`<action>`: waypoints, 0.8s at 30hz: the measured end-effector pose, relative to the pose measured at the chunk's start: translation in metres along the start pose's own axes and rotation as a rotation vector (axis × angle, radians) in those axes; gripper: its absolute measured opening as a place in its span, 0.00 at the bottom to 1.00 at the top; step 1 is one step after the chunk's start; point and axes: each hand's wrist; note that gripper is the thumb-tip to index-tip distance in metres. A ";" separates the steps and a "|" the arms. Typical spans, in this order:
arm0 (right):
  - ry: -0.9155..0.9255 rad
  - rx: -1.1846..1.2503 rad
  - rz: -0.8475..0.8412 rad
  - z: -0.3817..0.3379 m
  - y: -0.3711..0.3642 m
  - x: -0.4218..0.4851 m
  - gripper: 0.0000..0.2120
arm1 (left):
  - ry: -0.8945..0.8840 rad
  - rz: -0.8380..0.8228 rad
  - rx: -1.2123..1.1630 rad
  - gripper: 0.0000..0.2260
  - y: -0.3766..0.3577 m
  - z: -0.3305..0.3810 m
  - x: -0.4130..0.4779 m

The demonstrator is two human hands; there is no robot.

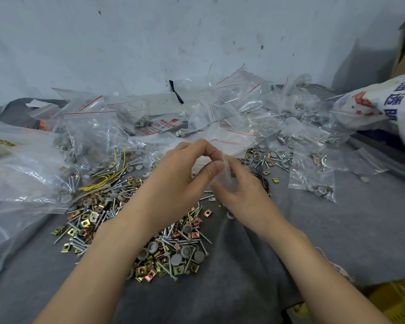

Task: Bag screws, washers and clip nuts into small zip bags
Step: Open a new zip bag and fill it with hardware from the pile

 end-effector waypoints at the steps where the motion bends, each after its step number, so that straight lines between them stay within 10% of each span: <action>1: 0.001 0.026 -0.022 -0.003 -0.003 0.000 0.28 | -0.012 0.008 0.005 0.02 0.000 0.001 0.000; 7: 0.014 -0.229 0.132 0.006 -0.008 0.000 0.02 | -0.089 0.045 0.039 0.02 0.000 0.003 -0.003; 10: 0.084 -0.543 0.334 0.012 0.006 -0.002 0.18 | -0.105 0.046 0.156 0.04 0.001 -0.003 -0.005; 14: -0.074 -0.520 0.076 0.013 0.010 -0.011 0.44 | -0.019 -0.099 0.341 0.05 -0.008 -0.019 -0.018; 24: 0.123 -0.541 -0.024 0.001 -0.017 -0.001 0.39 | -0.035 -0.011 0.280 0.09 -0.013 -0.027 -0.038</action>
Point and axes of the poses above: each hand's wrist, its own x-axis towards the middle knuckle, its own y-axis out of the back of the hand, z = x × y, and after that the axes turned 10 degrees about -z, right-handed
